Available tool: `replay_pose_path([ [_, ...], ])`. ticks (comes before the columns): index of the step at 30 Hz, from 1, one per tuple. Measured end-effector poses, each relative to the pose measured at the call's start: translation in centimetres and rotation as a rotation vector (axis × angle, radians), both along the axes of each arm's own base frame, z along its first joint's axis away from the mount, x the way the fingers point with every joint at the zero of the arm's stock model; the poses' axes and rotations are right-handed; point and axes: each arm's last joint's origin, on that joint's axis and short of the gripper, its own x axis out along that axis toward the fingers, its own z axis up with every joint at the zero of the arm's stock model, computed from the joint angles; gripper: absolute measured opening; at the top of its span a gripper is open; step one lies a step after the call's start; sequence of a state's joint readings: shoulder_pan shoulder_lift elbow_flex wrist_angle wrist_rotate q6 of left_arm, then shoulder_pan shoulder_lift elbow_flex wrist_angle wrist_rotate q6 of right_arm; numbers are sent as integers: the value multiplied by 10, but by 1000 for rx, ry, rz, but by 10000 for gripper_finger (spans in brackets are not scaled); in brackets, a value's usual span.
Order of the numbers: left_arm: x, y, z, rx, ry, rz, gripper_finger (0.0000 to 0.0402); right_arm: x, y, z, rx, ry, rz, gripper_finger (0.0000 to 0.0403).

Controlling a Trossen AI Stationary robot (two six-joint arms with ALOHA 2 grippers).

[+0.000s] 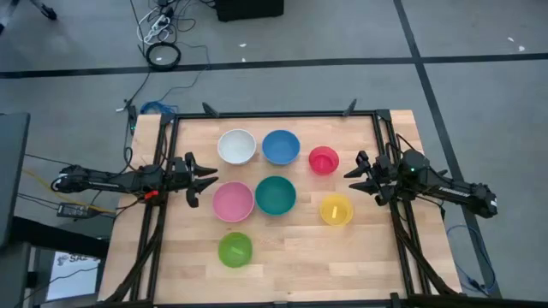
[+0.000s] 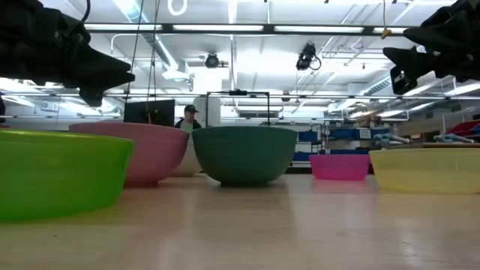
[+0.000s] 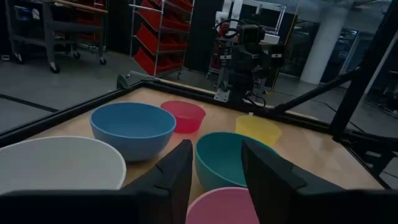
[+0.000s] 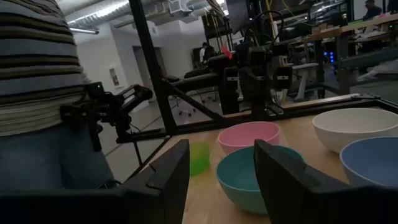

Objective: Nest bowls inside each other

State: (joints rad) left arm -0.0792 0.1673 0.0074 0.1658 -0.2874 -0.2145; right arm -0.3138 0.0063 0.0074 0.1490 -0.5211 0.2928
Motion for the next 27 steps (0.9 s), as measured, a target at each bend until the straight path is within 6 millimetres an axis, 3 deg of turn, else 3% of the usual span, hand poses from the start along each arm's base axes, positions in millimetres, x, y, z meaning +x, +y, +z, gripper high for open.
replay_pose_path([
  [13,0,0,0,0,0,0,147,0,0,0,0,0,0,168],
  [18,-1,5,0,-10,-7,194,147,0,-2,0,-29,-11,-88,168],
  [23,-2,5,13,-200,-193,176,147,1,-5,0,-33,-16,-185,168],
  [27,-4,5,21,-245,-287,161,147,1,-5,0,-59,-19,-189,168],
])
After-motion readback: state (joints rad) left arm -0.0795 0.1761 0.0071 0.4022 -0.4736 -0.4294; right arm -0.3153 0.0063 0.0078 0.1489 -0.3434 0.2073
